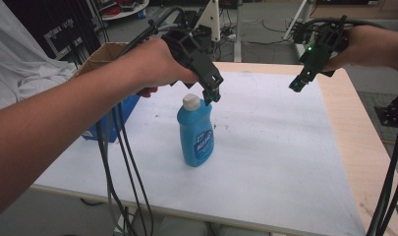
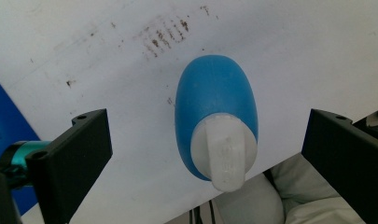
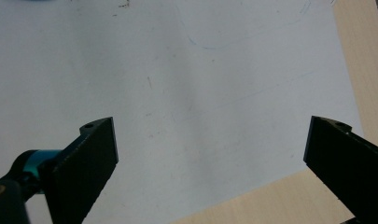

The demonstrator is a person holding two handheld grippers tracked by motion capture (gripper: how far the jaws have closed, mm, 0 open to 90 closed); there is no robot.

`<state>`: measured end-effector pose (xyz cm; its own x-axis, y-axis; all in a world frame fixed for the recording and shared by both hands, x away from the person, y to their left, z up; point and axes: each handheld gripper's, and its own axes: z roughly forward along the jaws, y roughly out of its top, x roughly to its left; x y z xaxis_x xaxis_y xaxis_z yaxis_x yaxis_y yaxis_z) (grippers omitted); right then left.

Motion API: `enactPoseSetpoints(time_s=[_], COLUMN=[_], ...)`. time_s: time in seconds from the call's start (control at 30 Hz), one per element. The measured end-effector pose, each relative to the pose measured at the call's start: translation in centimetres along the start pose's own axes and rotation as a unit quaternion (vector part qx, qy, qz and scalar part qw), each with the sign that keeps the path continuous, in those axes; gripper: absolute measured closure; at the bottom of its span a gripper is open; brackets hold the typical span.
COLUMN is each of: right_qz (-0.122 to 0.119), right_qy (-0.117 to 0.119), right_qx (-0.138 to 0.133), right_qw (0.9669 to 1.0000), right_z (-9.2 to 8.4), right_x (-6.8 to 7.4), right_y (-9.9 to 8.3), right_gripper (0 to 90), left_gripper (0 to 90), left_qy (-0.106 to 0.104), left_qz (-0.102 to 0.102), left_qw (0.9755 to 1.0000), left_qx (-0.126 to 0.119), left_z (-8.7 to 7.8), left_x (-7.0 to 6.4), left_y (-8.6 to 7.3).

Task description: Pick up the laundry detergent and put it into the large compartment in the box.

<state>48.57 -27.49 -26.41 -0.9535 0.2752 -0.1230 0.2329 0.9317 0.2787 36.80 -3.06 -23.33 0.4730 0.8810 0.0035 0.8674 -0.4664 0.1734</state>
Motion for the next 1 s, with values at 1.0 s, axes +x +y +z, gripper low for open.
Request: enactPoseSetpoints(time_s=[1.0], right_qz=[-0.005], right_qy=[0.002], right_qx=[-0.001], right_qw=[1.0000], right_z=[0.3], right_x=[0.8], right_y=[0.0], right_gripper=[2.0], left_gripper=[1.7], left_qy=[0.009], left_qz=[-0.024], left_qw=[0.9996], left_qx=[0.012], left_z=[4.4], left_x=[-0.8], left_y=[-1.2])
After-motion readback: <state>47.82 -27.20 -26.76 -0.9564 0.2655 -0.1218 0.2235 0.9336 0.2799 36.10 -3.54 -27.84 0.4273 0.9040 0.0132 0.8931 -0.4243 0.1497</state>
